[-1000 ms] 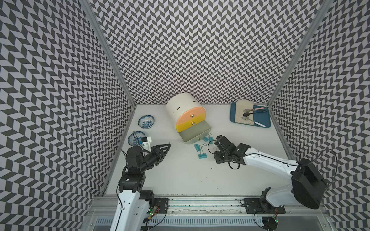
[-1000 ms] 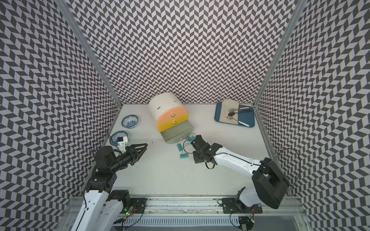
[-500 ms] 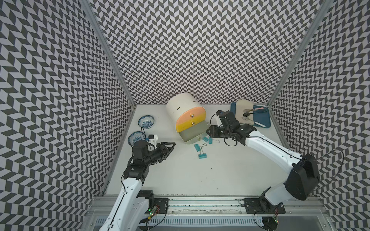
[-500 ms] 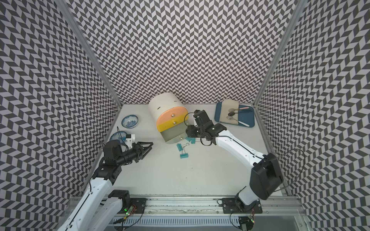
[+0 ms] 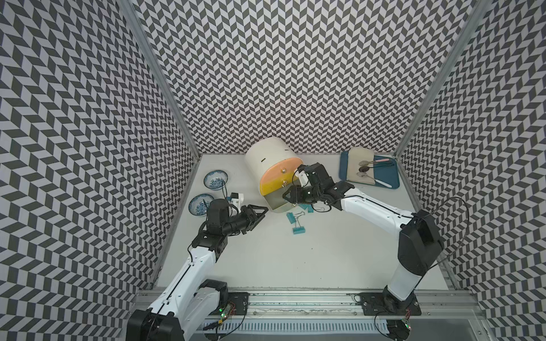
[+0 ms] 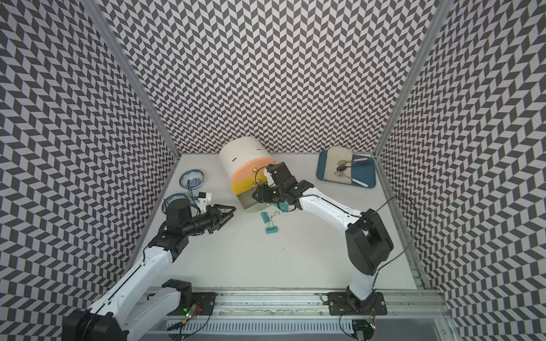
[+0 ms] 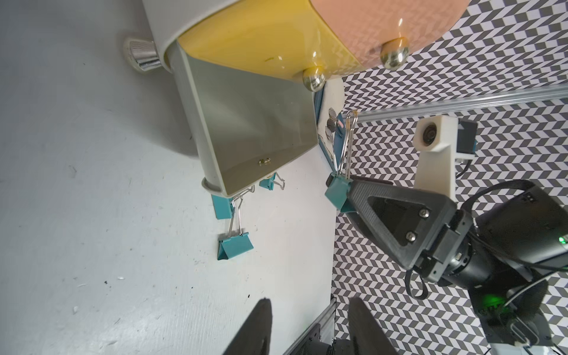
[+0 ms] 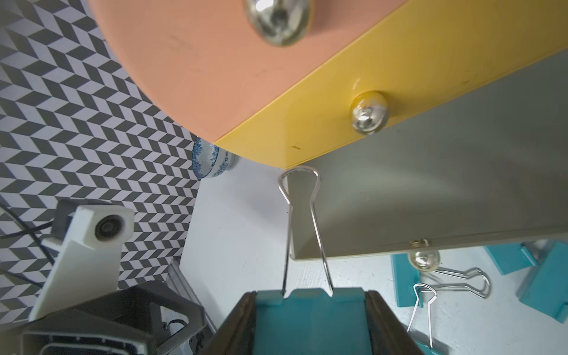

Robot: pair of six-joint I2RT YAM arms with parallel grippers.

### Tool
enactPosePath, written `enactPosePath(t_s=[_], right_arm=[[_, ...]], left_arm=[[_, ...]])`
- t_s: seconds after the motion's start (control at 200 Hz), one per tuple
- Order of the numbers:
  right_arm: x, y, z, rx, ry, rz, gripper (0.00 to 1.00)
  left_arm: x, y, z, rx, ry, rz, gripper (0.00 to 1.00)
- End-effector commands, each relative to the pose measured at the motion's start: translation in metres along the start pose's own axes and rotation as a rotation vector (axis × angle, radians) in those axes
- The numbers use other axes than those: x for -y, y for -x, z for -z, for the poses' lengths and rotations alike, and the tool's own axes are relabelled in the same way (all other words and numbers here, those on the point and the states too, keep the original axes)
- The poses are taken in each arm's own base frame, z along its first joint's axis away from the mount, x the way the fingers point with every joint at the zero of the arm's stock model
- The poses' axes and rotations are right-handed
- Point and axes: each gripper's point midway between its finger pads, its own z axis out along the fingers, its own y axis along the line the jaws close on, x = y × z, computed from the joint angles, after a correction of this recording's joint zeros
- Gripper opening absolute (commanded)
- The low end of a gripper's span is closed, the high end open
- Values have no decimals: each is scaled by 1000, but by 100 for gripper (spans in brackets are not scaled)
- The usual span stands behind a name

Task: Put the binder clips in the drawer according to color
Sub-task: Place the binder clip in the drawer.

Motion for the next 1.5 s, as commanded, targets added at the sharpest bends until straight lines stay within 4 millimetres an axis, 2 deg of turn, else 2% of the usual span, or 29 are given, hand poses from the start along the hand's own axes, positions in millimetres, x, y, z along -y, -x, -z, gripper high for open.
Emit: enactPosePath(t_s=[0.0, 0.396, 0.506, 0.681, 0.831, 1.067, 1.197, 1.332, 1.497], right_arm=[[-21, 12, -8, 36, 68, 12, 39], [-29, 14, -34, 25, 91, 14, 44], [-29, 16, -40, 25, 89, 15, 50], [-27, 19, -44, 36, 82, 21, 67], [-28, 22, -43, 48, 80, 30, 73], [-39, 35, -26, 96, 79, 72, 74], [-35, 37, -9, 128, 34, 110, 74], [-23, 29, 9, 145, -30, 142, 75], [-2, 8, 27, 159, -110, 164, 78]], left_arm=[[17, 11, -2, 32, -49, -57, 45], [19, 13, -1, 36, -40, -62, 44], [19, 11, 1, 37, -37, -63, 45], [19, 9, 5, 43, -33, -66, 45], [19, 9, 10, 49, -31, -67, 45], [21, 12, 18, 65, -27, -76, 44], [24, 13, 23, 75, -19, -92, 45], [25, 12, 28, 85, -13, -101, 45], [23, 11, 32, 99, 0, -109, 45]])
